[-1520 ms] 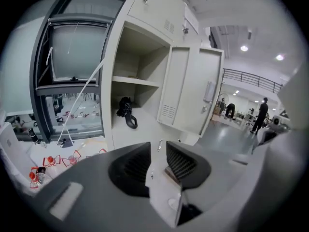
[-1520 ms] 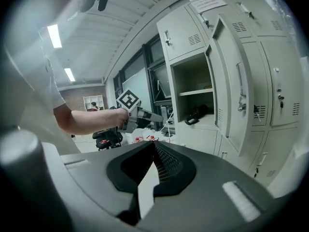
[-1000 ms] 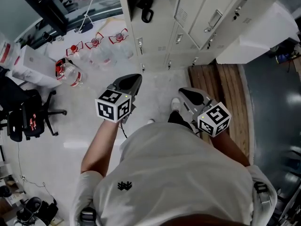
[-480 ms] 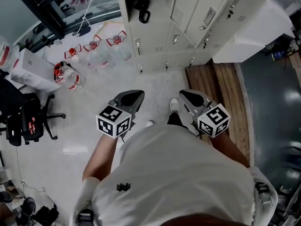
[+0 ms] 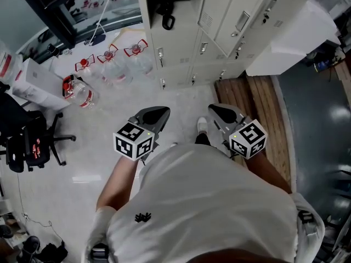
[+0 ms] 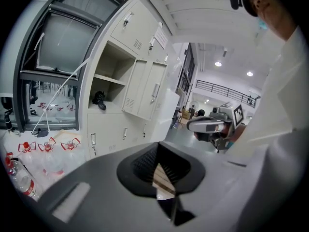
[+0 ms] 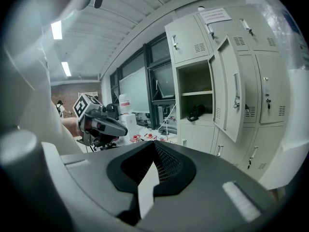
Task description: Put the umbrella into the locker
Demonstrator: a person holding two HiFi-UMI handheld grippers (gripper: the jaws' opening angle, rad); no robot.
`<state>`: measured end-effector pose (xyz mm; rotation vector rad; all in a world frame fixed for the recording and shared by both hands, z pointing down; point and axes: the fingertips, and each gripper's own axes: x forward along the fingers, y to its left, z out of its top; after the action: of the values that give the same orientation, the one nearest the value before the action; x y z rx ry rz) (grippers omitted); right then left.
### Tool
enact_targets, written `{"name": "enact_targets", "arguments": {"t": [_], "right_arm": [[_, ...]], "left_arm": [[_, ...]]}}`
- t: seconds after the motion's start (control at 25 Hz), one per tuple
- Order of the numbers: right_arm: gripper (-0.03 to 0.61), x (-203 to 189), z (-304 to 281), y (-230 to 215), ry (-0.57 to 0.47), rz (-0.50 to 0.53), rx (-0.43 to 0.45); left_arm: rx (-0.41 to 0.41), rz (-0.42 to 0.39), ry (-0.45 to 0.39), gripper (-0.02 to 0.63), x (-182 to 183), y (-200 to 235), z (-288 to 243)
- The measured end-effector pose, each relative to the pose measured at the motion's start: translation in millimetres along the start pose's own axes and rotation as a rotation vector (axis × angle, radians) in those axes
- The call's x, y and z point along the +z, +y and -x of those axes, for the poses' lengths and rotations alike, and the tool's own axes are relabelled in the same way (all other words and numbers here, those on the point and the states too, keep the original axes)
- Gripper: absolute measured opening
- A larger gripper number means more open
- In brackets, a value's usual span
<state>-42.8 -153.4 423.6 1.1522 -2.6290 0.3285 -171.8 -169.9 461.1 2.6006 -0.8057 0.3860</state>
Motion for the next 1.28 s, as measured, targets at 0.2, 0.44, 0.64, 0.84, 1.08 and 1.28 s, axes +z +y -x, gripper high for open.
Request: {"name": "enact_targets", "arguments": {"t": [0.2, 0.44, 0.64, 0.84, 1.08, 1.28], "right_arm": [[0.0, 3, -6, -1, -0.001, 0.013, 0.003], [0.0, 4, -12, 3, 0.006, 0.031, 0.014], [0.0, 2, -17, 5, 0.016, 0.038, 0.018], [0.0, 0, -22, 6, 0.016, 0.039, 0.018], [0.0, 2, -27, 8, 0.02, 0.044, 0.021], [0.0, 3, -33, 9, 0.02, 0.05, 0.028]], "left_arm": [[0.02, 0.002, 0.004, 0.055, -5, 5, 6], [0.042, 0.018, 0.001, 0.055, -12, 12, 12], [0.053, 0.021, 0.009, 0.055, -18, 14, 13], [0.059, 0.017, 0.012, 0.055, -21, 18, 15], [0.06, 0.022, 0.021, 0.055, -26, 20, 17], [0.065, 0.023, 0.017, 0.055, -26, 21, 18]]}}
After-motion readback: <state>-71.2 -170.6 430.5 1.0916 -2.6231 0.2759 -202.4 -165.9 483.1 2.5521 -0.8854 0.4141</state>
